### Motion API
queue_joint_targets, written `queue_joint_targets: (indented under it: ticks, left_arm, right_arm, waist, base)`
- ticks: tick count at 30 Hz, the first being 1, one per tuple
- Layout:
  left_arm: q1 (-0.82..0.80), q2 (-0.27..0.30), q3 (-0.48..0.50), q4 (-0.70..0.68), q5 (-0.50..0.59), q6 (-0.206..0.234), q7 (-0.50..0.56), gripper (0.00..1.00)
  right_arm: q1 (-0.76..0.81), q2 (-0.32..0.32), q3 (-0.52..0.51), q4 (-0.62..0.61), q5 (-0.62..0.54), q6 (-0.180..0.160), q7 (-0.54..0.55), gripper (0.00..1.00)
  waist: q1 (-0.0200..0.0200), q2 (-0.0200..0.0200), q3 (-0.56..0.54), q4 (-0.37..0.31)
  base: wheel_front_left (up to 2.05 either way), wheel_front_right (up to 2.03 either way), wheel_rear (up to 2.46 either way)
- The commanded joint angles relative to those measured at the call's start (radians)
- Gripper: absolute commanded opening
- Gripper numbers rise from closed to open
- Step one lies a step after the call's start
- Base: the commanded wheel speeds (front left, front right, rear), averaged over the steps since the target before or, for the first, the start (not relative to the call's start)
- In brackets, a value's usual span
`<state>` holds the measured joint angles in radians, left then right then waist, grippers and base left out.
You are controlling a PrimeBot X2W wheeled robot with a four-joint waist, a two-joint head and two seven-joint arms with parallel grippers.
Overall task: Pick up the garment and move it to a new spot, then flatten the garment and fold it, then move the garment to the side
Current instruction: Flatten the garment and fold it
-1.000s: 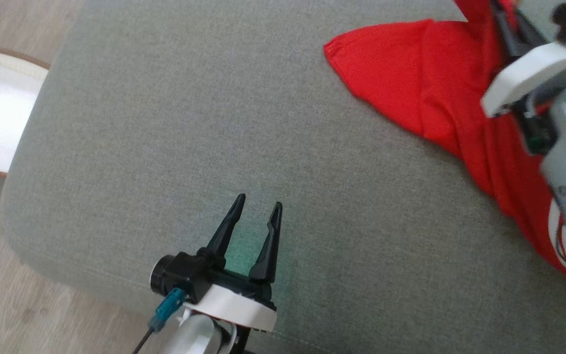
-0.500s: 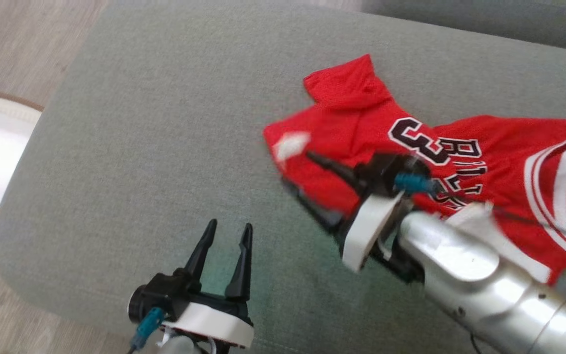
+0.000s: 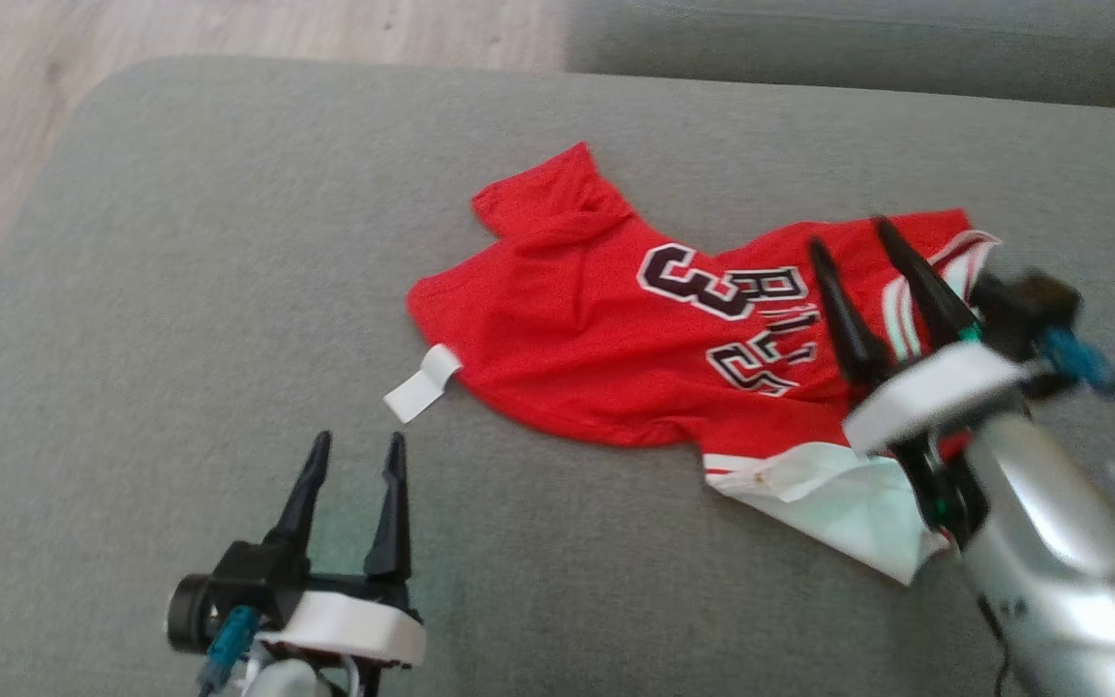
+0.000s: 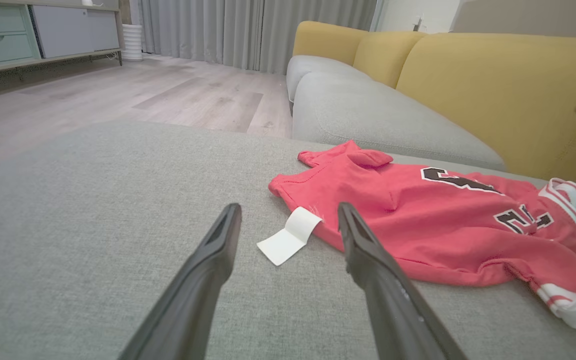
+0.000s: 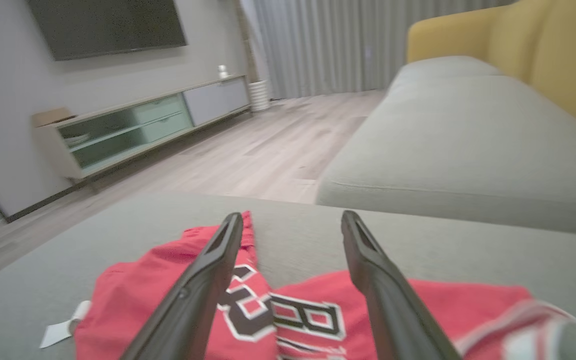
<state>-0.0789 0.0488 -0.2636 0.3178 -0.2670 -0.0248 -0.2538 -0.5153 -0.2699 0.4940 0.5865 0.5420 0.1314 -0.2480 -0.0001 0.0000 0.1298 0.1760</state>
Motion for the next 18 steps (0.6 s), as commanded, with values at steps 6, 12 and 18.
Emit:
queue_joint_targets:
  ticks: [6, 12, 18]
  left_arm:
    - [0.000, 0.001, 0.108, -0.013, 0.058, 0.020, -0.008, 1.00]
    - [0.049, 0.001, 0.164, -0.019, 0.073, 0.025, -0.008, 1.00]
    - [0.084, 0.001, 0.171, -0.029, 0.064, 0.028, -0.008, 1.00]
  right_arm:
    - [0.210, 0.126, -0.268, -0.093, -0.207, -0.001, -0.014, 1.00]
    - [0.337, 0.192, -0.367, -0.131, -0.305, -0.001, -0.014, 1.00]
    - [0.393, 0.212, -0.374, -0.141, -0.322, -0.001, -0.014, 1.00]
  waist:
    - [0.0001, 0.0000, -0.053, -0.095]
    - [0.0001, 0.0000, -0.085, -0.157]
    - [0.0001, 0.0000, -0.096, -0.180]
  base:
    - [0.00, 0.00, 0.00]
    - [0.00, 0.00, 0.00]
    - [0.00, 0.00, 0.00]
